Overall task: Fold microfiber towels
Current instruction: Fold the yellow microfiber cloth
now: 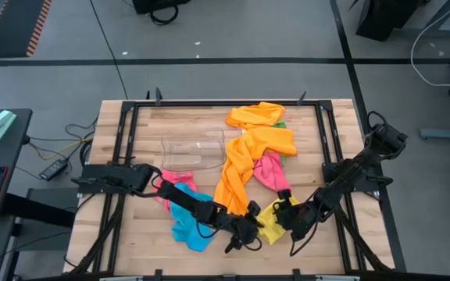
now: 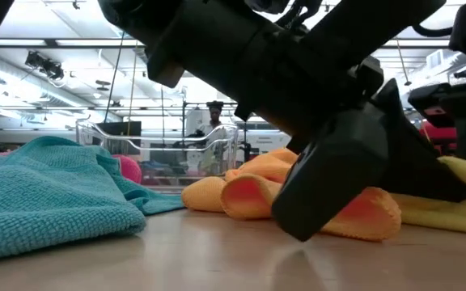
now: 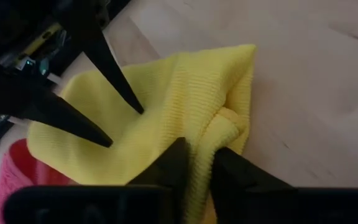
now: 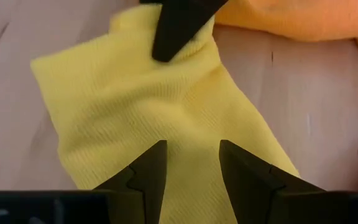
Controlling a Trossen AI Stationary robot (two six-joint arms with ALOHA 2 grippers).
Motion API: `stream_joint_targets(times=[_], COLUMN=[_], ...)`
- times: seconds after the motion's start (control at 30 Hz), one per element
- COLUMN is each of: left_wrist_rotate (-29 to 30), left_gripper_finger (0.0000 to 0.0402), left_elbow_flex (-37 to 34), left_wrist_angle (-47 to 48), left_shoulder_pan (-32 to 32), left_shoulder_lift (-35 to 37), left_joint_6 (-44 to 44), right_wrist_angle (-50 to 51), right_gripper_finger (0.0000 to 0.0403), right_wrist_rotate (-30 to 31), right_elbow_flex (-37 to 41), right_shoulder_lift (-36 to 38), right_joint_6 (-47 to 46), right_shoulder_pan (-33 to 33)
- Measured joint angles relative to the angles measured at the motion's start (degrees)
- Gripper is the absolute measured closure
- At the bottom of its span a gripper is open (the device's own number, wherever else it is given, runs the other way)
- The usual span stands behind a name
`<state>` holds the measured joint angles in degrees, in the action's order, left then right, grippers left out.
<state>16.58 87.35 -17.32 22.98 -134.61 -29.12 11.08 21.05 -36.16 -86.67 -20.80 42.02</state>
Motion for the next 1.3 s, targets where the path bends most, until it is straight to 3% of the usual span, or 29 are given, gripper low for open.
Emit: stream_joint_targets(times=[0.27, 0.4, 0.63, 0.97, 1.1, 1.3], left_wrist_rotate=[-2.17, -3.56, -3.67, -1.68, -0.67, -0.52], left_gripper_finger=[0.0195, 0.0159, 0.0160, 0.0200, 0.0211, 0.0219], left_elbow_flex=[-0.04, 0.02, 0.00, 0.06, -0.02, 0.04], left_wrist_angle=[0.31, 0.85, 5.21, 13.16, 15.81, 17.18], left_shoulder_pan=[0.18, 0.45, 0.66, 0.66, 0.66, 0.66], left_shoulder_lift=[0.24, 3.05, 7.43, 11.20, 11.94, 12.90], left_joint_6=[3.93, 4.02, 3.89, 9.19, 9.33, 9.22], right_wrist_angle=[0.81, 3.15, 8.16, 10.86, 11.49, 9.37], right_gripper_finger=[0.0247, 0.0247, 0.0247, 0.0247, 0.0247, 0.0247], right_wrist_rotate=[0.76, 0.55, -7.28, -8.29, -9.47, -14.39], right_elbow_flex=[-0.13, -0.94, -0.69, 2.19, 2.47, 2.50], right_shoulder_lift=[1.34, 4.34, 4.95, 2.93, 2.47, 2.58], right_joint_6=[0.44, -1.07, -9.61, -17.95, -8.85, 27.15], right_shoulder_pan=[0.00, 0.51, 0.55, -4.97, -8.26, -11.41])
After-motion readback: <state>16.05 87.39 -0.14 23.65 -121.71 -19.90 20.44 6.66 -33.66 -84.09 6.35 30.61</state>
